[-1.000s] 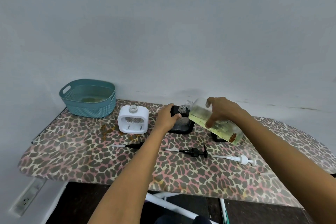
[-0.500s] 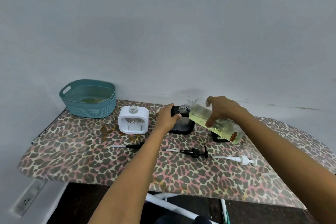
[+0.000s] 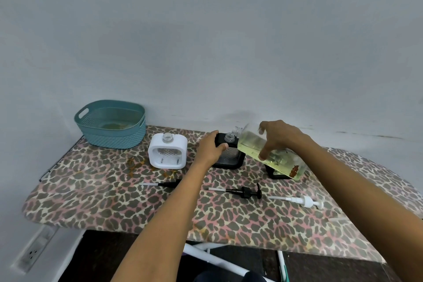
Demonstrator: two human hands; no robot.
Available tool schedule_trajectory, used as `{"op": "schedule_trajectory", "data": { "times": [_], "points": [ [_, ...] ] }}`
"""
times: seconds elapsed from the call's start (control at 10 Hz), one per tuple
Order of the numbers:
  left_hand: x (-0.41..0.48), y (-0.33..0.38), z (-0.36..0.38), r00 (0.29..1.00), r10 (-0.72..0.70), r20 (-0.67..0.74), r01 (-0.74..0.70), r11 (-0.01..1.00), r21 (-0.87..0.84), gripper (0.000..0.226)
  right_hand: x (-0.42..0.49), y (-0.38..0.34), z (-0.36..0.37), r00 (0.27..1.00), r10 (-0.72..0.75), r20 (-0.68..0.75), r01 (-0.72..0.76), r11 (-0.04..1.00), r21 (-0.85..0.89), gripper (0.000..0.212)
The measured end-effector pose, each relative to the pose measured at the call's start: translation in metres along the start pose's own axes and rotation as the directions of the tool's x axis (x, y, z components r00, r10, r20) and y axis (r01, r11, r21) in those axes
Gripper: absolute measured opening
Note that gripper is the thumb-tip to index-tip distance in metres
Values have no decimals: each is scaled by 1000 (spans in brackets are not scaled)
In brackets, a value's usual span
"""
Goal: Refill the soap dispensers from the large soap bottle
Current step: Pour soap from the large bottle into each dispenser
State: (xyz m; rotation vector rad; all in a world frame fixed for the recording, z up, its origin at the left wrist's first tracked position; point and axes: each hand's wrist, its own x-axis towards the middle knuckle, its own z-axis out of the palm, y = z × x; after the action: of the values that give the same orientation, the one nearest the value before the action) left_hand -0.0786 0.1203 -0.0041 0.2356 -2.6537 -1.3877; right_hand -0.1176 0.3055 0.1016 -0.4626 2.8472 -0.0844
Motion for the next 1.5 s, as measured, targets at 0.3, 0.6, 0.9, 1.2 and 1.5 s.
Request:
{"op": "schedule_trajectory", "data": {
  "times": [0.3,0.6,0.9,1.2,1.5],
  "points": [
    [0,0,0,1000,6,-5,-6,1000,4,61,1,-1,-2,1000,-9,12,9,1000,-5,86],
    [-1,2,-1,1000,11,-8,-11,1000,2,60,2,-2,-3,1000,-8,27,9,1000,-7,86],
    [-2,2,-1,1000,-5,-2,5,1000,-22,62,4,-1,-4,1000,-17,23,17,1000,-24,86],
    [-3,3,-2,1000,-3,-1,3,1000,-29,61,5,0,-3,1000,-19,20,19,999,-26,86],
    [-3,4,-1,1000,-1,-4,1,1000,-18,60,4,0,-4,1000,-10,29,11,999,-35,86]
  ]
}}
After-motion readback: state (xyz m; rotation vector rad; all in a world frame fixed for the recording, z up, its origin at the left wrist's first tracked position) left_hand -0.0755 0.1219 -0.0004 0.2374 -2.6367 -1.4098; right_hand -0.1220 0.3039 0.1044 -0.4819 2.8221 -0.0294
